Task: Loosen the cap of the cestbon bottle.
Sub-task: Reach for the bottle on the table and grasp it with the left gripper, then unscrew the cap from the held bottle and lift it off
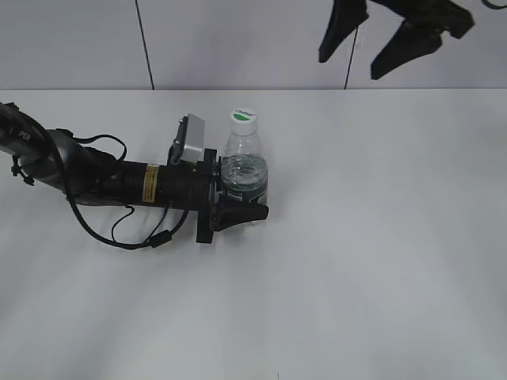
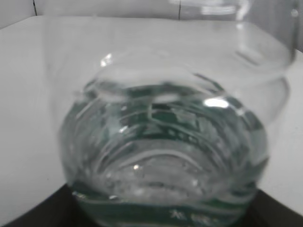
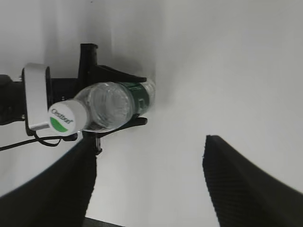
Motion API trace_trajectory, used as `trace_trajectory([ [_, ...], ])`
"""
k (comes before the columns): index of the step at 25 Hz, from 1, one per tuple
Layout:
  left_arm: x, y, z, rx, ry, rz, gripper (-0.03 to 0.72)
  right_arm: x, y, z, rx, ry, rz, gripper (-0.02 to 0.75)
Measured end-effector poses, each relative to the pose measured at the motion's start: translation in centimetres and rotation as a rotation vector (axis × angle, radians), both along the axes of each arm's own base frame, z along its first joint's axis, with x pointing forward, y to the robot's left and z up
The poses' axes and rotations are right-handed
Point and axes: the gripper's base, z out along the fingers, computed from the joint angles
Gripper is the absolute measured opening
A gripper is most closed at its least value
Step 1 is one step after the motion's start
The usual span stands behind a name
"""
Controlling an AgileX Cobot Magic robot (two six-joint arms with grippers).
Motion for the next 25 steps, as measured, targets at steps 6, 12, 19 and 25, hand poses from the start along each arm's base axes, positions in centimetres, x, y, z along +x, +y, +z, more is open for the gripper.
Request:
trace_trajectory([
  [6,0.0,0.0,0.0,0.0,0.0,-0.001,0.412,1.1,4.0,-1.7,-0.004,0.016,0.074,0.534],
  [12,0.0,0.0,0.0,0.0,0.0,-0.001,0.412,1.5,6.7,-2.4,0.001,0.009,0.122,0.534],
  [19,0.0,0.0,0.0,0.001,0.0,0.0,0.412,1.5,8.6,-3.9,-0.01,0.031,0.157,0.534],
  [25,0.0,0.0,0.0,0.001,0.0,0.0,0.412,1.0,9.6,-4.3,-0.042,0.023,0.176,0.534],
])
